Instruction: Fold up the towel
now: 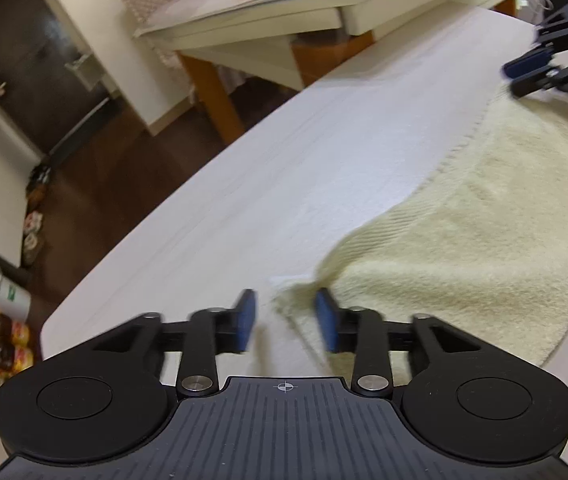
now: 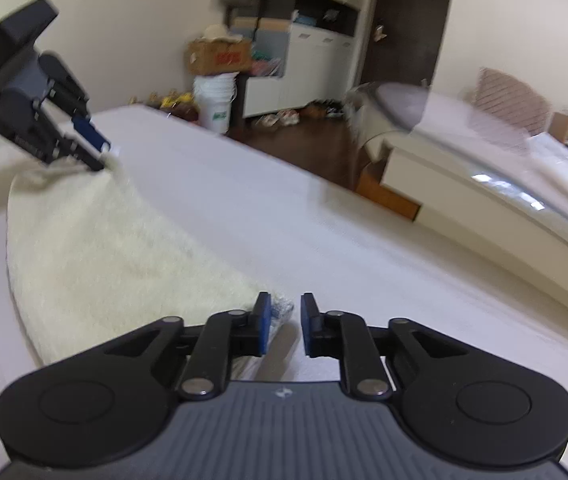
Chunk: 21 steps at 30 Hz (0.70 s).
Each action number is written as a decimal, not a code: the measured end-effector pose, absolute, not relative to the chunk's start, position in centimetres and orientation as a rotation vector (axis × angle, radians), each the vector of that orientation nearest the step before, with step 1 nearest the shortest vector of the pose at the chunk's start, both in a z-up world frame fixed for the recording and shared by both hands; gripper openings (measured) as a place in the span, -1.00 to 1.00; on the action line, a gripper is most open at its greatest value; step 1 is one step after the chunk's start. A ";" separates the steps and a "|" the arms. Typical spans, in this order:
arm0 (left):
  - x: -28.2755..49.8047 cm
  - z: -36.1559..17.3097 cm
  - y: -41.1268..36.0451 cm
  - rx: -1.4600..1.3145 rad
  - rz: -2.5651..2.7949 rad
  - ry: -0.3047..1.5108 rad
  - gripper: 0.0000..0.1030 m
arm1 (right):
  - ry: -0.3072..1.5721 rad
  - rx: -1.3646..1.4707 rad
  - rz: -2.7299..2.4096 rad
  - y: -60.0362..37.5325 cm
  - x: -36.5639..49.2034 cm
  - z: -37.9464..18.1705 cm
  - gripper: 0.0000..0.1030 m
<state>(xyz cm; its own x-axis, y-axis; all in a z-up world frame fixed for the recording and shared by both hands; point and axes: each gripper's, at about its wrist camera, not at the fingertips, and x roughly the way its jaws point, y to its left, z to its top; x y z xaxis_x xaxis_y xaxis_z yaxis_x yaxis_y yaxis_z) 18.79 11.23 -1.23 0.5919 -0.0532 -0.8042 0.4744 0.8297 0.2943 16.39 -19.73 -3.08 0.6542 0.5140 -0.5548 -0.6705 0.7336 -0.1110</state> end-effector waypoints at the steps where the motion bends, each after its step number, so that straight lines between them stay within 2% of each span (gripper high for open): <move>1: 18.8 -1.1 11.6 0.513 -0.308 0.891 -0.19 | 0.509 -0.308 0.680 -19.9 15.9 -2.5 -0.63; 9: 17.5 0.1 14.6 0.463 -0.200 0.874 -0.19 | 0.432 -0.322 0.843 -14.5 8.5 -0.4 -0.61; 15: 14.5 1.6 16.5 0.420 -0.163 0.839 -0.05 | 0.350 -0.497 0.993 -4.5 3.0 -1.8 -0.61; 21: 11.1 2.5 18.3 0.370 -0.155 0.804 -0.02 | 0.352 -0.620 0.971 2.5 2.7 -3.5 -0.61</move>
